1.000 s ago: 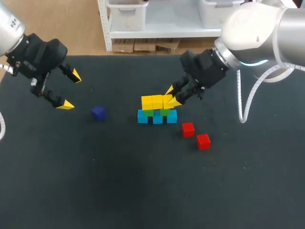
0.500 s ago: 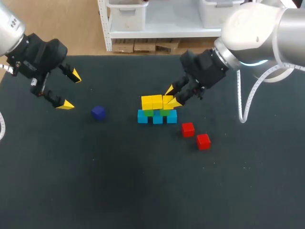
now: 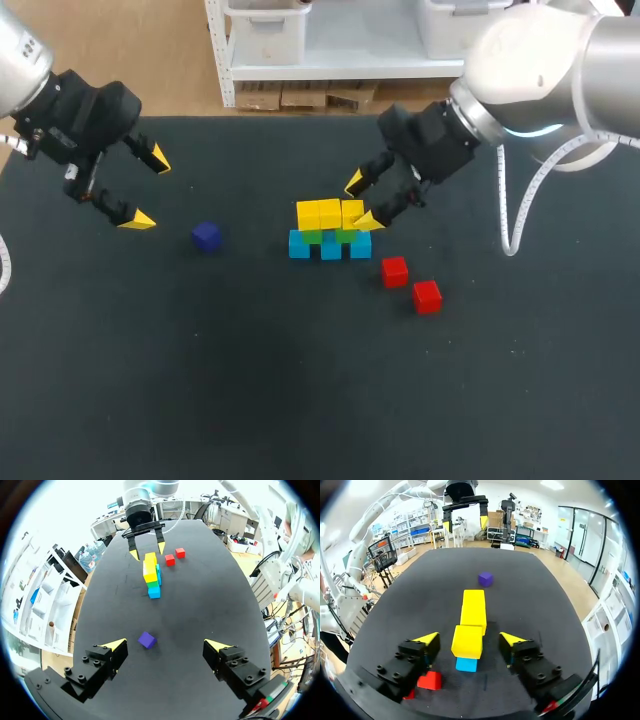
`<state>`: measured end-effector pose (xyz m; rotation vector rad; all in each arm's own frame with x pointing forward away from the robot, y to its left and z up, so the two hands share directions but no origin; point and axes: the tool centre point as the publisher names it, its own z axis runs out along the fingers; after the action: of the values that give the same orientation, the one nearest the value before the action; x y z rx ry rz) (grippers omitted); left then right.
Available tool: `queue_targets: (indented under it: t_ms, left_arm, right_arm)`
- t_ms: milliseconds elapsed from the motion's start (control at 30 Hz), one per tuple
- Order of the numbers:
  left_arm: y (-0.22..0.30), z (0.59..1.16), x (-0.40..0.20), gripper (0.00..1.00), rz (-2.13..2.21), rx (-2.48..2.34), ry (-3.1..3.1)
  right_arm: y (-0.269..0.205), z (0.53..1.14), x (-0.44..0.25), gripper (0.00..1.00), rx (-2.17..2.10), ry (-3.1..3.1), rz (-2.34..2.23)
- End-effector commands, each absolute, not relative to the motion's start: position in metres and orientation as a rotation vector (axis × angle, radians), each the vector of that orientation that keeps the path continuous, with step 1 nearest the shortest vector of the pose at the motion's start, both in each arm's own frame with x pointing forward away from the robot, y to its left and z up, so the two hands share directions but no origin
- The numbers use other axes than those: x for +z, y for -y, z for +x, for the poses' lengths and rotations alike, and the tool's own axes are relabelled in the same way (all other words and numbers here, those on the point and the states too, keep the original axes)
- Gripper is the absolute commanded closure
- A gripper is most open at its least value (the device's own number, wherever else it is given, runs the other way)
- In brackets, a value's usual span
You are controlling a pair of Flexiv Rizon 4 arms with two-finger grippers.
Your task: Place the blue cubes, place green cubes on the blue cubes, place the yellow cubes on the green cubes, then place the red cubes on the yellow cubes, and place purple cube on the red cubes.
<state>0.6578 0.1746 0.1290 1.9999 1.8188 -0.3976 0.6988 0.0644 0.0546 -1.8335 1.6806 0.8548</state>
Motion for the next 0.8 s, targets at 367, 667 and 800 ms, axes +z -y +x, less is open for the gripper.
queue_targets:
  t_ms: [367,667,800]
  left_arm:
    - [-0.175,0.659,0.128,0.00,2.002,-0.401,-1.813]
    - [-0.175,0.659,0.128,0.00,2.002,-0.401,-1.813]
    - [-0.175,0.659,0.128,0.00,2.002,-0.401,-1.813]
  right_arm:
    - [-0.027,0.706,0.063,0.13,0.772,-1.754,-1.769]
    - [-0.026,0.704,0.059,1.00,0.764,-1.745,-1.772]
    - [-0.030,0.703,0.058,1.00,0.769,-1.717,-1.781]
